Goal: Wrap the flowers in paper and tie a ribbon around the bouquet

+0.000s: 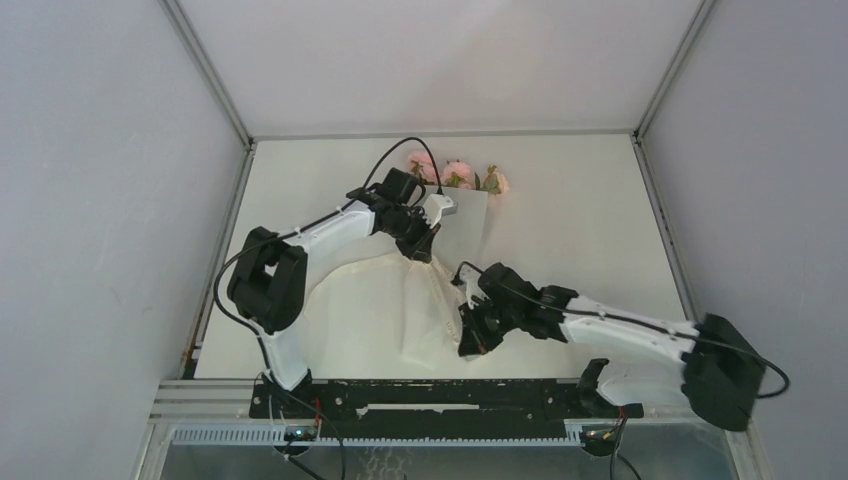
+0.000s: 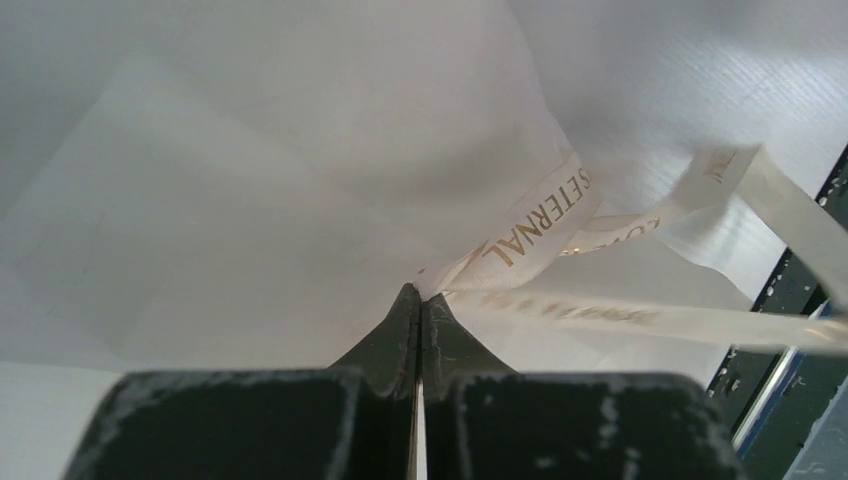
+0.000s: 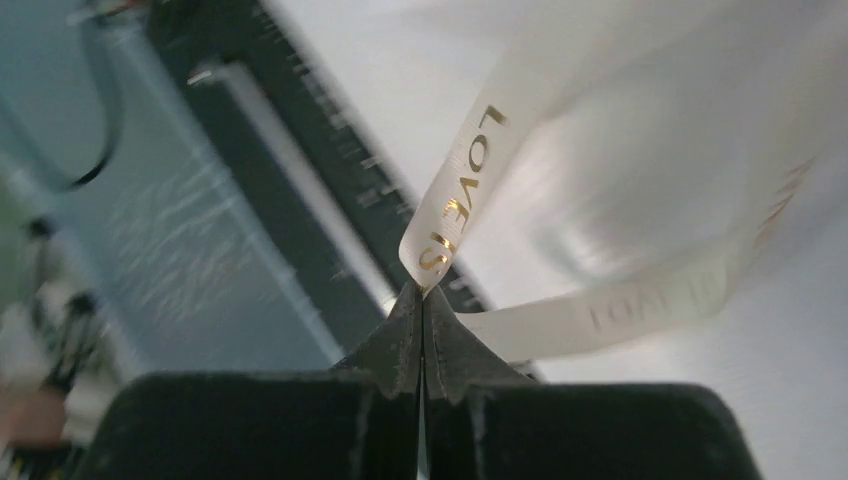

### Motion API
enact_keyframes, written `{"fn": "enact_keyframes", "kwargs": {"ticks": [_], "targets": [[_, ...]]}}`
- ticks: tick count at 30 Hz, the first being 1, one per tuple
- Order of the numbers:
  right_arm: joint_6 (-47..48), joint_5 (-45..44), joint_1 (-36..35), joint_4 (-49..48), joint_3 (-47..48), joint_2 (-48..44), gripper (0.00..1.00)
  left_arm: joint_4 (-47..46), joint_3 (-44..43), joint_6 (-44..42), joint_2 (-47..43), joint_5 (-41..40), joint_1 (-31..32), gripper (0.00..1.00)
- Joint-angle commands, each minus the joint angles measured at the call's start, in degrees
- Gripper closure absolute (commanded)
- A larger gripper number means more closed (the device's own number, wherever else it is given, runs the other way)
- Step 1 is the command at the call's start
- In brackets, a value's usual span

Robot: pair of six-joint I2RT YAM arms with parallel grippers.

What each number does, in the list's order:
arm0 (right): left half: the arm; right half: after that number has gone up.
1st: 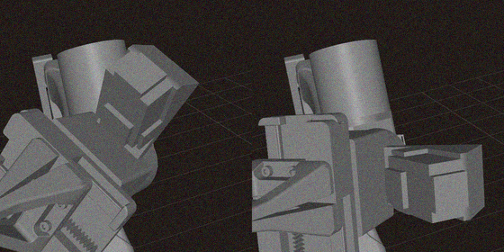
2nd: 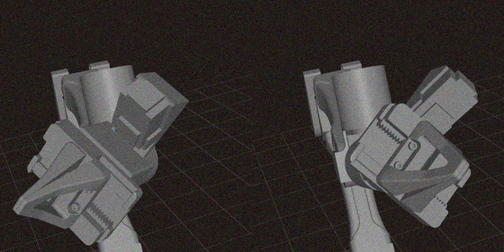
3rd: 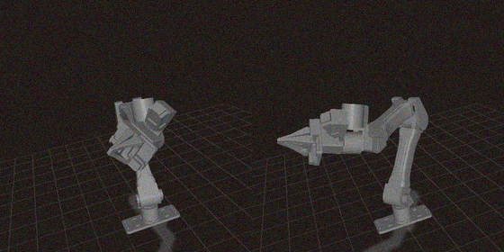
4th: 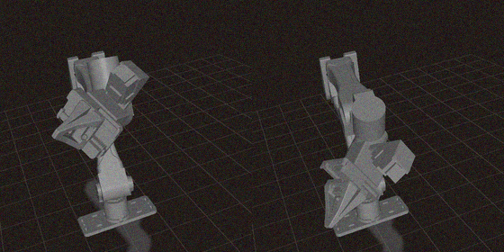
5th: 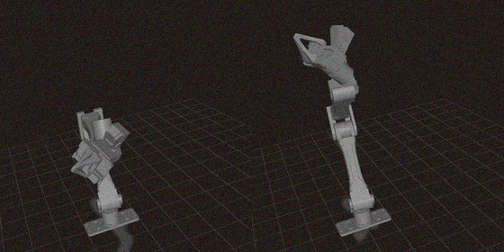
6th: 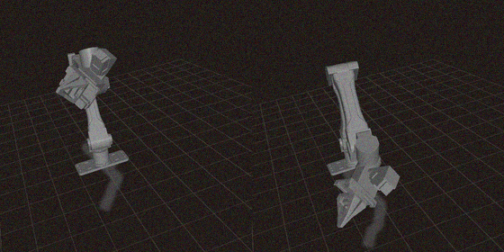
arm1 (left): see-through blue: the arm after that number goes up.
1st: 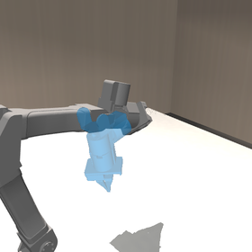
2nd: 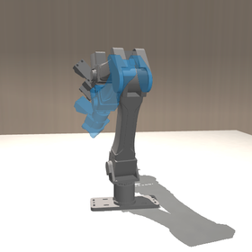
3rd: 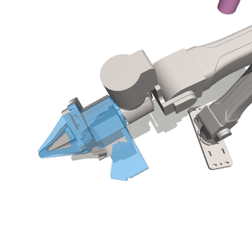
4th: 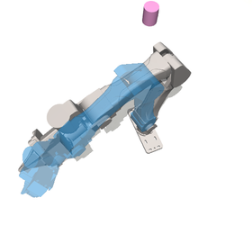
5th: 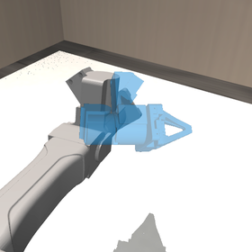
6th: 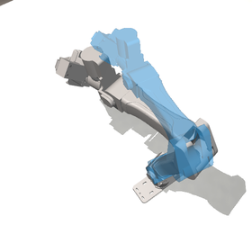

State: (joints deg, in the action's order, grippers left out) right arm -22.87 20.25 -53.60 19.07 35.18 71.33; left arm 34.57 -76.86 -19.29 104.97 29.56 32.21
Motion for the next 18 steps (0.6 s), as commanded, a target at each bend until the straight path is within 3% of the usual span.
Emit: {"fn": "enact_keyframes", "kwargs": {"ticks": [1,4,7,9,12,13,15,18], "targets": [[3.26,17.96,-3.11,10.36,2.32,-13.87,1.0,-0.04,-3.76,-0.88,1.09,-1.65,-0.48,1.0],[3.87,23.73,-5.34,14.38,7.36,-20.07,1.0,-0.17,-4.35,-1.02,1.87,-2.45,-0.55,1.0],[6.58,18.98,-4.93,14.67,12.41,-26.66,1.0,-0.28,-4.17,-1.01,2.41,-2.6,-0.42,1.0],[7.94,14.44,-1.97,11.84,14.02,-30.48,1.0,-0.37,-3.73,-1.18,2.37,-2.72,-0.41,1.0],[6.13,5.19,8.75,7.53,13.81,-33.13,1.0,0.5,-3.03,-2.16,1.82,-2.75,-0.17,0.99],[5.18,5.34,13.18,6.66,13.47,-32.56,1.0,1.52,-3.29,-2.87,1.54,-2.56,0.06,0.92],[1.54,8.22,20.86,3.14,11.6,-30.71,1.0,4.38,-4.18,-4.66,0.75,-2.29,0.51,0.67],[-0.85,11.78,26.96,-1.51,8.81,-26.46,1.0,10.89,-6.95,-8.56,-1.51,-1.7,0.56,0.4]]}}
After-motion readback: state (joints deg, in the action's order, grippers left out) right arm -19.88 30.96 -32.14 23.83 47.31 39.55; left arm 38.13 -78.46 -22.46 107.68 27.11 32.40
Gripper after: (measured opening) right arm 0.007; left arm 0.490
